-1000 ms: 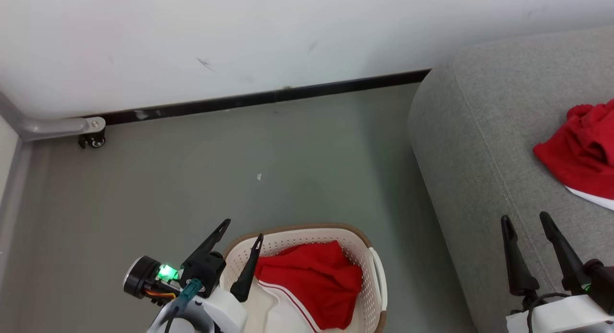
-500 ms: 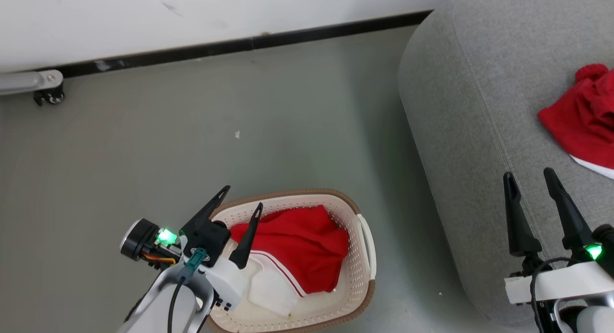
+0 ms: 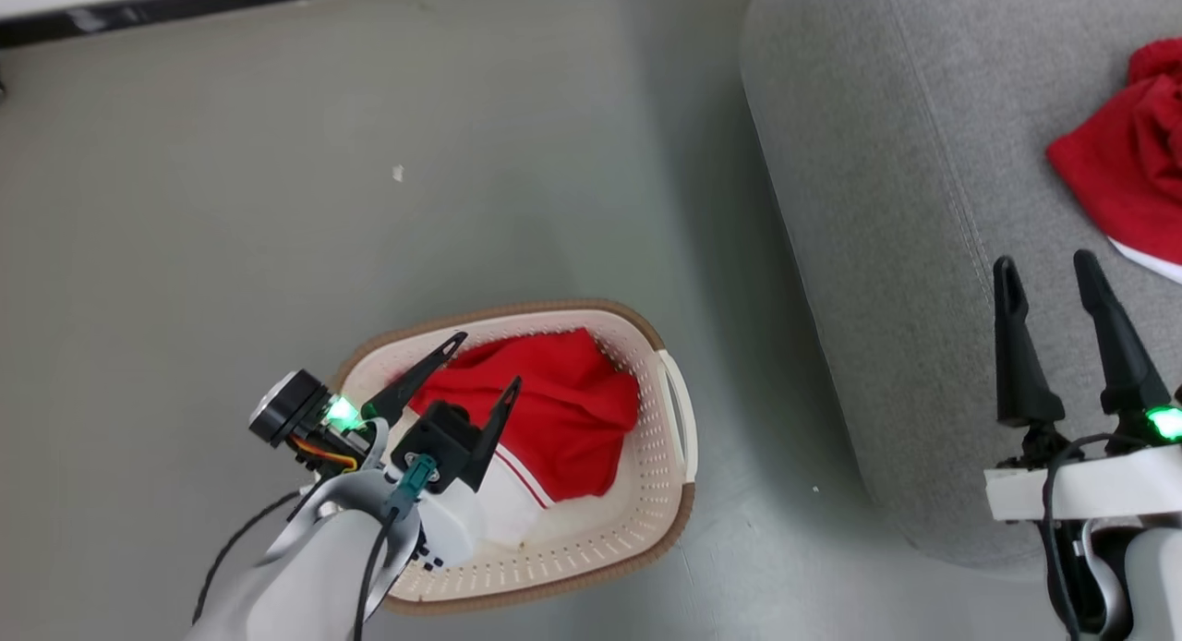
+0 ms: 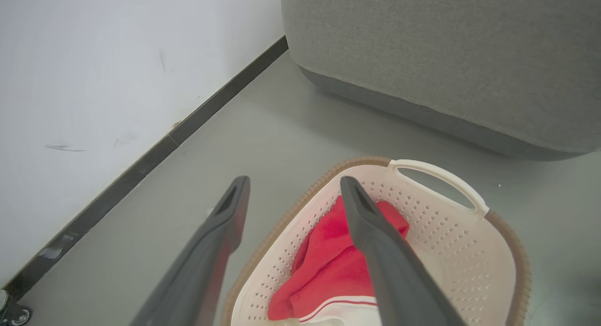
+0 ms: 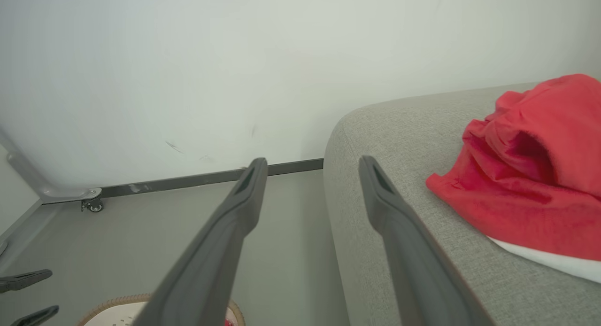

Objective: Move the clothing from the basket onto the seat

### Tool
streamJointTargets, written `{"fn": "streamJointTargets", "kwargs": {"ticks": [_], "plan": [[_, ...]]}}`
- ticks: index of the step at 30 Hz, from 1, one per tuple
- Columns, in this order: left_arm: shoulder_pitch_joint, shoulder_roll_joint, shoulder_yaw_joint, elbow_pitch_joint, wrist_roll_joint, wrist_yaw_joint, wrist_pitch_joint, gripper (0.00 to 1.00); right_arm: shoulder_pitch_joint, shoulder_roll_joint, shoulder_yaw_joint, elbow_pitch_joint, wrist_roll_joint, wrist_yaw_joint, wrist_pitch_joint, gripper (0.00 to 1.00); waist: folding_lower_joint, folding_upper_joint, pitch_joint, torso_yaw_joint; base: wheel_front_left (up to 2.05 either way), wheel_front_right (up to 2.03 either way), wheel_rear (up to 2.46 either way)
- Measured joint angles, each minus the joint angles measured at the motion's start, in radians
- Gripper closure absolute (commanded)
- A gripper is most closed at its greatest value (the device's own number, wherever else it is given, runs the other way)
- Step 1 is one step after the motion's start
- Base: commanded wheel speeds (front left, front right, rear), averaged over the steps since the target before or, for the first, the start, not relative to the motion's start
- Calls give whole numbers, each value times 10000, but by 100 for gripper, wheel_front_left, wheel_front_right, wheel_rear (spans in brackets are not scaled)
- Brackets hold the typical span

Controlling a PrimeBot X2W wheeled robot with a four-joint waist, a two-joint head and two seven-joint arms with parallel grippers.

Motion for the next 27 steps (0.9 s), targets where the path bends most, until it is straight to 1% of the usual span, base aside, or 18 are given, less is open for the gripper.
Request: {"fn": "streamJointTargets", "kwargs": {"ticks": [3, 8, 11, 27], "plan": [[-240, 17, -188, 173, 316, -4, 10, 0, -218, -2, -33, 10, 67, 0, 0, 0, 0, 0, 296, -118, 0, 0, 0], [-570, 77, -575, 543, 786, -169, 77, 0, -560, 0, -19, 67, 270, 0, -2, 0, 0, 0, 756, -314, 0, 0, 0], [-702, 88, -706, 842, 951, -182, 132, 0, -778, -2, 36, 109, 383, 0, -8, 0, 0, 0, 1012, -432, 0, 0, 0], [-1776, 334, -922, 2067, 1569, -244, 247, 0, -1698, 0, 96, 88, 968, 0, -31, 0, 0, 0, 2206, -1127, 0, 0, 0]]}}
